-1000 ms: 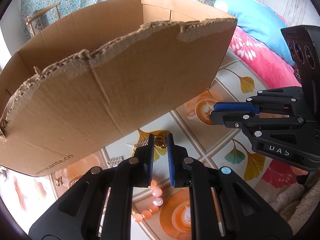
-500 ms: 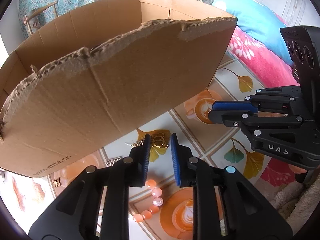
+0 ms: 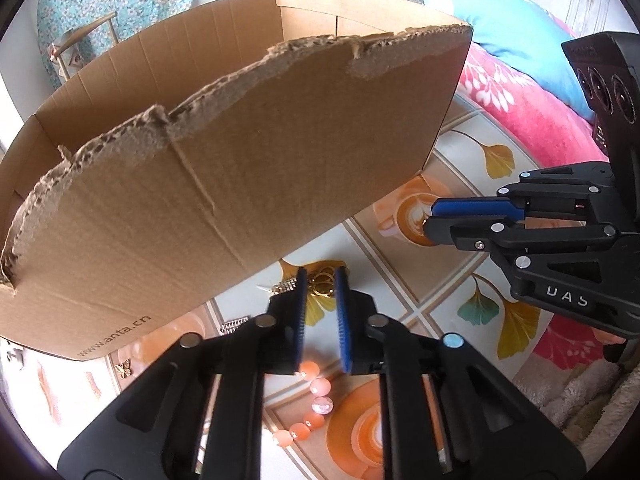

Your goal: Organize jewelry

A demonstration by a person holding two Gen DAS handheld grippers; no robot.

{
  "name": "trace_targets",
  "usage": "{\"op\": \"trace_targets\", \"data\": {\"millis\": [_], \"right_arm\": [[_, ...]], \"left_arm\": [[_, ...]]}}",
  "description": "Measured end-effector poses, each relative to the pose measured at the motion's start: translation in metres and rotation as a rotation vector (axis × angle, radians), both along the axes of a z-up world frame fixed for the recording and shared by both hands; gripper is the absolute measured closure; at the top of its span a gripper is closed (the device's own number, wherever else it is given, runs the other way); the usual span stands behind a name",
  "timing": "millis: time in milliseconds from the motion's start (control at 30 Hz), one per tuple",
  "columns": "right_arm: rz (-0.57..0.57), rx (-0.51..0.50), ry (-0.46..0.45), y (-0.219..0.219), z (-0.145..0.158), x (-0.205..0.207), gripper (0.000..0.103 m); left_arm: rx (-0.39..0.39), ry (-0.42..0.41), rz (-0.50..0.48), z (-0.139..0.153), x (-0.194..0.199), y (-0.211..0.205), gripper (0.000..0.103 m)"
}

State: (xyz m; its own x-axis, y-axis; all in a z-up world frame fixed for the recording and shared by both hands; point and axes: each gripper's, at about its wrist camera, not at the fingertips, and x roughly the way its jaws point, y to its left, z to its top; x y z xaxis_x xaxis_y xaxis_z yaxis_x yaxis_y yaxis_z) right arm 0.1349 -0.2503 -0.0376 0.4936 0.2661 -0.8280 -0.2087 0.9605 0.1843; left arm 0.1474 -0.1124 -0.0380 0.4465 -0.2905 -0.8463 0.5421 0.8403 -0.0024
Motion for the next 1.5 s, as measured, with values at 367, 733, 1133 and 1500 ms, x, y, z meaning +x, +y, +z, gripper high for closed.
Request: {"op": "trace_targets", "data": {"millis": [367, 733, 1133, 1500], "right_arm": [[-0.001, -0.012, -0.003, 0.002, 0.000, 0.000, 0.092], [-0.003, -0.027, -0.007, 0.005, 0.000, -0.001, 0.092], [-0.006, -0.031, -0.005, 0.006, 0.000, 0.000, 0.092], [-0.008, -0.043, -0.002, 0.010, 0.001, -0.001, 0.092]], "left_arm": [[0.026, -0.005, -0.013, 0.001, -0.001, -0.002, 0.094], [0.003, -0.029, -0.020, 0.008, -0.006, 0.001, 0.103], [-0.040, -0.031, 0.009, 0.018, -0.004, 0.016, 0.094], [-0.049, -0.038, 0.030, 0.021, -0.010, 0.024, 0.076]]}}
